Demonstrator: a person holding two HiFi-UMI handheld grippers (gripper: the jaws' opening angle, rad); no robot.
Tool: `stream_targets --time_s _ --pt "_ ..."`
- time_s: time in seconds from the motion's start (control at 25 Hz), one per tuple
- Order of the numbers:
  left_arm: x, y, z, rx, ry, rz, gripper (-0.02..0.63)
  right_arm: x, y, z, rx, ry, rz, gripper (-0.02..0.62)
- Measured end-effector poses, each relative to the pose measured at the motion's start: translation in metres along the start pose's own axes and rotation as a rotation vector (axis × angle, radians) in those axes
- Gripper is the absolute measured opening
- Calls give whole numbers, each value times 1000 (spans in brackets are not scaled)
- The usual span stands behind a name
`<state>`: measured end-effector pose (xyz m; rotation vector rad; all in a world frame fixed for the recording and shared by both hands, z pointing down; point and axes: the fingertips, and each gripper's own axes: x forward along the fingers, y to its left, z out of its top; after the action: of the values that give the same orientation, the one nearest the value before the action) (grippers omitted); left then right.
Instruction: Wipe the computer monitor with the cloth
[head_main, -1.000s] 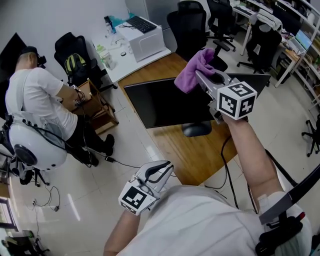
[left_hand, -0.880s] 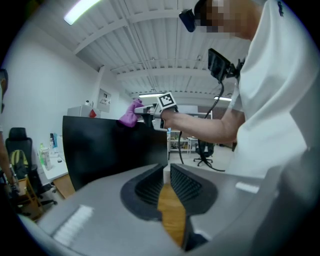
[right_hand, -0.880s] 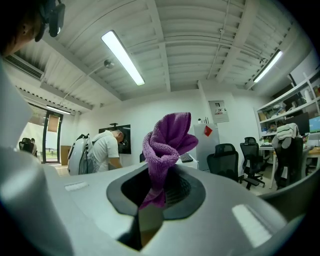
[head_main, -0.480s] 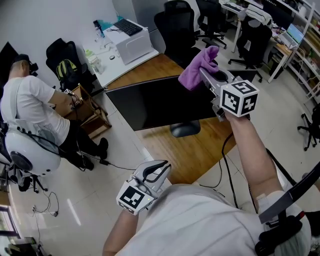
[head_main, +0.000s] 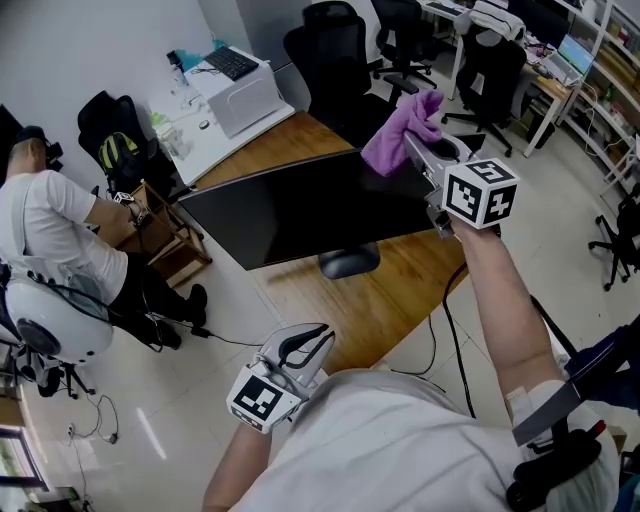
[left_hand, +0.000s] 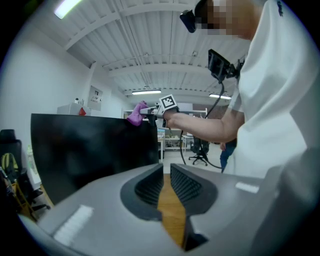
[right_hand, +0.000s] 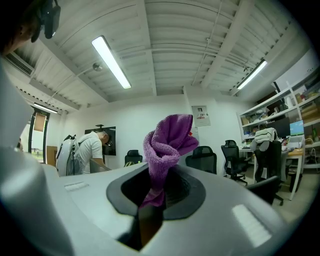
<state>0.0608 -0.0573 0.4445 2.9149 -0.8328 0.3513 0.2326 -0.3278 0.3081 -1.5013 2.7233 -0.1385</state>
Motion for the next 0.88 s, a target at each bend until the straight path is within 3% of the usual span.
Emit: stream_targets --time_s 0.88 --pt "66 -30 -5 5 -7 -45 64 -75 -135 -15 27 -7 -174 51"
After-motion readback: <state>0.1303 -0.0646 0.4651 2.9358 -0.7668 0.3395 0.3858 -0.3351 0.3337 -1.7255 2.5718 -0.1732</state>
